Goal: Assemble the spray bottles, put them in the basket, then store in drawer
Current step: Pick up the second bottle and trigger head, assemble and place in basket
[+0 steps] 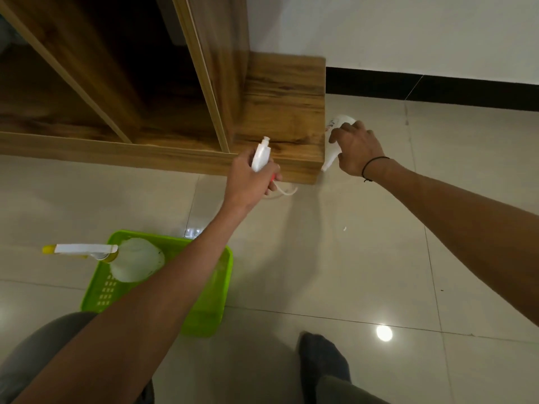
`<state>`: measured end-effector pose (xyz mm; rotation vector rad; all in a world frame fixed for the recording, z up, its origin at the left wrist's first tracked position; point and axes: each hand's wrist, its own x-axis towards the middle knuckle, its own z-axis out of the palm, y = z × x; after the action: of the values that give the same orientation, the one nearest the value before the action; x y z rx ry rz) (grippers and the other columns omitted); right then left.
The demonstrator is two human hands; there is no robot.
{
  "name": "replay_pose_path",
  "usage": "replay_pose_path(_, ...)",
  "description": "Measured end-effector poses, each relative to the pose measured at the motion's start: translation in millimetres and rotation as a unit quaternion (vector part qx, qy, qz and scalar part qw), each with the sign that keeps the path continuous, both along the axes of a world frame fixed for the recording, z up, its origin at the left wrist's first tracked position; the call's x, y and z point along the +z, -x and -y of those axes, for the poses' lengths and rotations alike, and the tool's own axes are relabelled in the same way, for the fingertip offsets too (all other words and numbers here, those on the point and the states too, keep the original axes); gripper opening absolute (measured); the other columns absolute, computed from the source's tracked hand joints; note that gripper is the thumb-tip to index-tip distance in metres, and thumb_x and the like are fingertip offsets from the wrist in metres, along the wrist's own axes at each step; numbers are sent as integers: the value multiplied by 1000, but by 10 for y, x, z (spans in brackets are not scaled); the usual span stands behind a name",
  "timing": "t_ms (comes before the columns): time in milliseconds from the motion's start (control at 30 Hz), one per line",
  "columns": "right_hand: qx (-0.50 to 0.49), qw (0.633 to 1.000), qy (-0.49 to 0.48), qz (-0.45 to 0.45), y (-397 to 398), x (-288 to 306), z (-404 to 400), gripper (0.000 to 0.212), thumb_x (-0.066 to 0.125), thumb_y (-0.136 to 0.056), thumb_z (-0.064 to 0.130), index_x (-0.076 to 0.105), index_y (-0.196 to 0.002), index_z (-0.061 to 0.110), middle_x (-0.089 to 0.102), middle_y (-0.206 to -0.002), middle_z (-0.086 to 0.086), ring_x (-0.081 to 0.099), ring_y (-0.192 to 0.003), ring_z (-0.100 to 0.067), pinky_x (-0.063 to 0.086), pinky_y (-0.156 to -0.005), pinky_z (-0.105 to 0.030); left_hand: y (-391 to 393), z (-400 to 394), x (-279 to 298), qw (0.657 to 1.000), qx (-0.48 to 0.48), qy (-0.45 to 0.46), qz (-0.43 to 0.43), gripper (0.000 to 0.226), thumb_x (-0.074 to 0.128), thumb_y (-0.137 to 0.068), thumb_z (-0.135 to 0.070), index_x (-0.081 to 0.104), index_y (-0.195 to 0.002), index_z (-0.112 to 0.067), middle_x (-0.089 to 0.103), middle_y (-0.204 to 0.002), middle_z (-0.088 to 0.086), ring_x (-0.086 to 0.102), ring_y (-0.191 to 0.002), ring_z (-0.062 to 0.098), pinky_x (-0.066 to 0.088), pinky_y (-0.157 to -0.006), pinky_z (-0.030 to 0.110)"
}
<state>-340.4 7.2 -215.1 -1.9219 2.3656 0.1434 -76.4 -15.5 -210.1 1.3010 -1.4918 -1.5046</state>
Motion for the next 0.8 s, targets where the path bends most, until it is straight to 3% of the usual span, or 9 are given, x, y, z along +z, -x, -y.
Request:
replay_pose_path(100,61,989,-67,-113,30,-203,109,78,70,-89,11,39,-159,23,28,-171,-10,22,-158,-40,31,-123,-57,-19,64,-13,998,25,-35,-42,6,69,-91,-9,64,-95,-9,78,-71,8,63,-48,15,50,-47,24)
replay_pose_path(200,126,960,-108,-226,73,-460,126,89,65,-97,27,12,-168,30,-1,-178,-7,0,-164,-41,17,-129,-64,-37,84,-5,996,31,-59,-52,11,68,-95,-11,64,-102,-4,80,-75,10,66,-49,17,50,-46,22)
replay_pose_path(300,165,937,-123,-283,56,-637,43,81,66,-96,33,24,-165,34,17,-174,-7,13,-162,-37,21,-124,-70,-55,72,17,997,19,-64,-45,4,67,-92,-12,66,-94,-8,81,-77,12,68,-50,20,48,-47,22)
replay_pose_path(367,188,933,-120,-283,57,-679,-32,65,66,-95,25,42,-155,28,46,-157,-5,37,-148,-32,33,-118,-57,-57,53,29,997,12,-61,-45,4,67,-92,-11,67,-87,-11,81,-77,11,69,-51,19,48,-48,21)
replay_pose_path(433,222,931,-92,-276,90,-708,-118,51,63,-95,15,52,-144,17,57,-140,-9,47,-135,-33,42,-108,-44,-62,40,21,997,5,-58,-43,10,67,-92,-12,68,-83,-14,82,-76,9,70,-53,16,48,-49,20)
replay_pose_path(500,220,945,-19,-241,148,-706,-184,45,65,-91,8,56,-135,9,60,-131,-16,53,-127,-37,46,-104,-46,-57,25,8,998,-5,-54,-38,11,67,-92,-13,69,-81,-15,82,-78,9,70,-55,16,48,-51,21)
replay_pose_path(567,132,973,72,-175,211,-665,-194,41,69,-91,13,55,-130,10,60,-130,-19,54,-125,-39,47,-104,-52,-43,-1,-14,998,-13,-51,-37,9,66,-91,-14,69,-82,-14,82,-78,9,69,-56,15,48,-51,21)
replay_pose_path(700,-89,988,123,-20,255,-516,-45,69,73,-91,38,41,-149,20,41,-153,-22,40,-141,-47,50,-101,-62,-3,-64,-4,998,-19,-48,-39,9,66,-92,-11,68,-83,-13,82,-78,9,68,-55,15,47,-51,21)
replay_pose_path(800,-164,977,121,54,261,-478,145,85,79,-87,37,29,-156,30,26,-163,-21,31,-146,-49,54,-96,-65,22,-82,30,998,-13,-48,-37,10,66,-93,-12,69,-84,-13,82,-79,9,69,-55,16,48,-52,22)
